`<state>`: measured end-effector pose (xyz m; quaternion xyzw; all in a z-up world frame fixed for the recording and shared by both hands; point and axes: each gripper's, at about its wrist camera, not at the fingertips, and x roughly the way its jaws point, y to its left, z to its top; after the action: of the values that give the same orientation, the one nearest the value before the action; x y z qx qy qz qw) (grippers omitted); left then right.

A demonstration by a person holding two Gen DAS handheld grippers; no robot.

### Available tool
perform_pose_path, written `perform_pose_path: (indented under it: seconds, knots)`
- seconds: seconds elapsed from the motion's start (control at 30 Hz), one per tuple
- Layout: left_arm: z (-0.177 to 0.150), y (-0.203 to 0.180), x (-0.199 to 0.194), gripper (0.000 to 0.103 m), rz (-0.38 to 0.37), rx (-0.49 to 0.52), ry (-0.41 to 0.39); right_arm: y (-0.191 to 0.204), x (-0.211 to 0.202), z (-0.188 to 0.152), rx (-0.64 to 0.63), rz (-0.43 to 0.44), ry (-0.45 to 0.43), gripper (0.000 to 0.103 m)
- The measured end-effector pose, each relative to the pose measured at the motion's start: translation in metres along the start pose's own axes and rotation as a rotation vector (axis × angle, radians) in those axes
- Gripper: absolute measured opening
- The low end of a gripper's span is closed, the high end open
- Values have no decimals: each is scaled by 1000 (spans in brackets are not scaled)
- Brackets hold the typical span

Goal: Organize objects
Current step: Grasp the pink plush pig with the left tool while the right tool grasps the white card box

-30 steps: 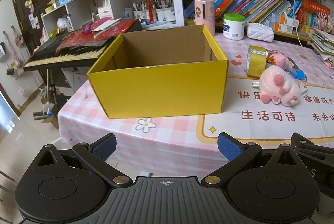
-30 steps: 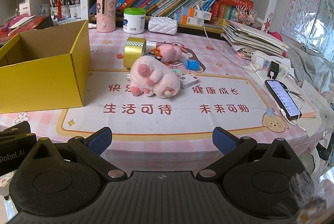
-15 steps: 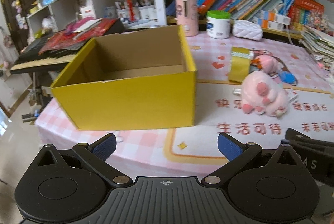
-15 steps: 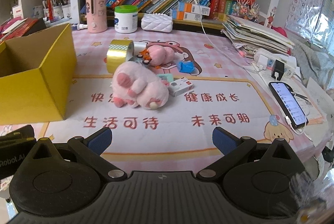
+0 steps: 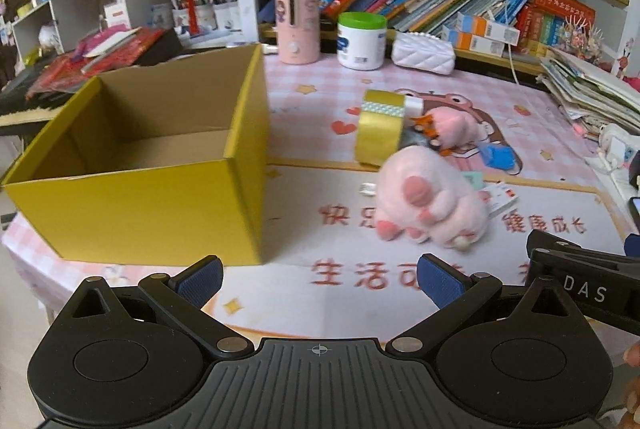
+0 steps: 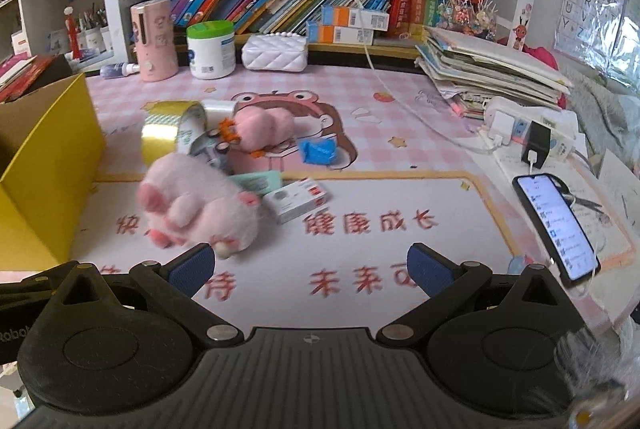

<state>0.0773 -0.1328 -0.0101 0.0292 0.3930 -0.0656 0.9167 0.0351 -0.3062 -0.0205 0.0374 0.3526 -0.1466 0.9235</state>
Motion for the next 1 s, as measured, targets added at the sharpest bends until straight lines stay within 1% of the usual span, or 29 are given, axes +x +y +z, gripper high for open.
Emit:
perform_pose_path:
  seconds: [0.27,0.5,0.67,0.83,0.9,1.0]
  knots:
    - [8,-36,12,103,-36,14,8,-40,23,13,25,20,-17,103]
    - [14,-48,17,103,-32,-30,0,-63,35,22,26,74,-52,101]
    - [17,-60,20,103,-25,-20,-5,-75,39,25,42,112,-62,101]
    - [23,-68,25,103,-49,-32,-12,-86,42,30,59,124,-67,98]
    - [25,-69,31,103,-65,-50,2,-91,43,32,78,135,-65,96]
    - [29,-66,43,103,-99,-113,33,-100,49,34,121,156,-43,95]
